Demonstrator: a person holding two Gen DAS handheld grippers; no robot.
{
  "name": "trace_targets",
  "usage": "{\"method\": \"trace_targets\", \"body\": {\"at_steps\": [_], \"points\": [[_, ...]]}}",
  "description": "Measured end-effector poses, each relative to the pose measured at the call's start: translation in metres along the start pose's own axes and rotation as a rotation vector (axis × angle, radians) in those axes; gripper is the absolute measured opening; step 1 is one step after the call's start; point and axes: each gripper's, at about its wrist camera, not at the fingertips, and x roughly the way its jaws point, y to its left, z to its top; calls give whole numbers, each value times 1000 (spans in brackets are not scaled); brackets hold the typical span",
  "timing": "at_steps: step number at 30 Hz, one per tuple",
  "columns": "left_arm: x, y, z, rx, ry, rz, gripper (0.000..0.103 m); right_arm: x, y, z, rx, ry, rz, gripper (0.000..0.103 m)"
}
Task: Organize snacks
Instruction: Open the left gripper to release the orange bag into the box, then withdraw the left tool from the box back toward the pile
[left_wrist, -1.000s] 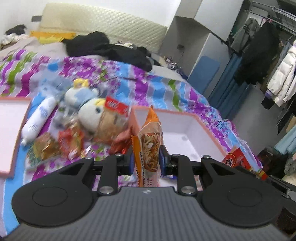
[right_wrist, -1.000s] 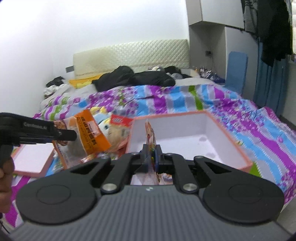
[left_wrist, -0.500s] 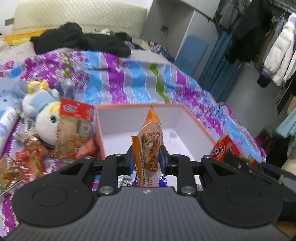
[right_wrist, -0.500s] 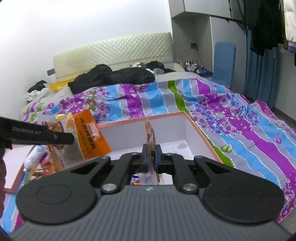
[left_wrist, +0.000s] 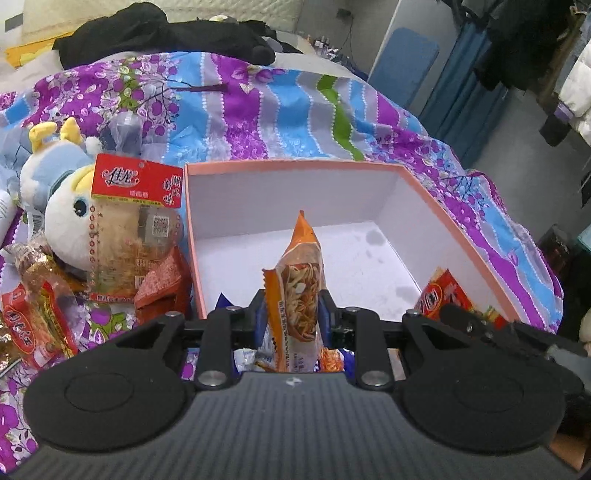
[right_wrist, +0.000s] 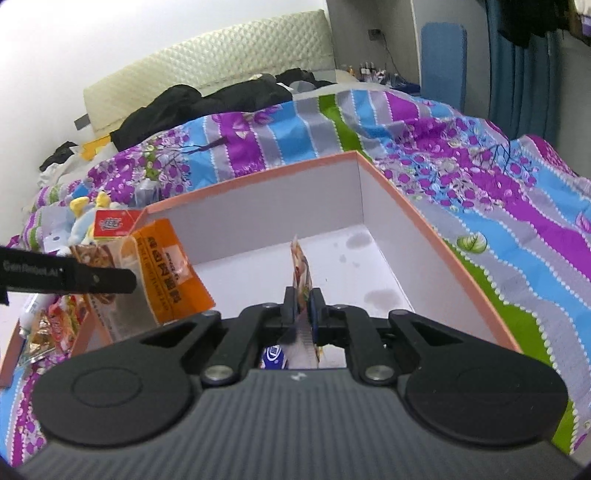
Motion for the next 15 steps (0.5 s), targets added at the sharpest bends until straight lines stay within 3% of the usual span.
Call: {"method": "trace_targets", "body": {"at_steps": [2, 4, 7, 8, 15], "points": [[-1, -1, 1, 7, 3, -8, 40, -2, 0, 0, 3, 2, 2, 12], [-6, -3, 1, 16, -2, -16, 61, -4, -1, 0, 13, 5, -9, 18], [-19, -7, -1, 37, -22, -7, 65, -13, -1, 2, 29, -8, -4, 56], [-25, -6, -1, 33, -27, -13, 65, -17, 1, 2, 25, -17, 0, 59], [-86, 0, -2, 30, -97, -19, 65, -59, 20, 8, 3, -72, 11, 58]]}}
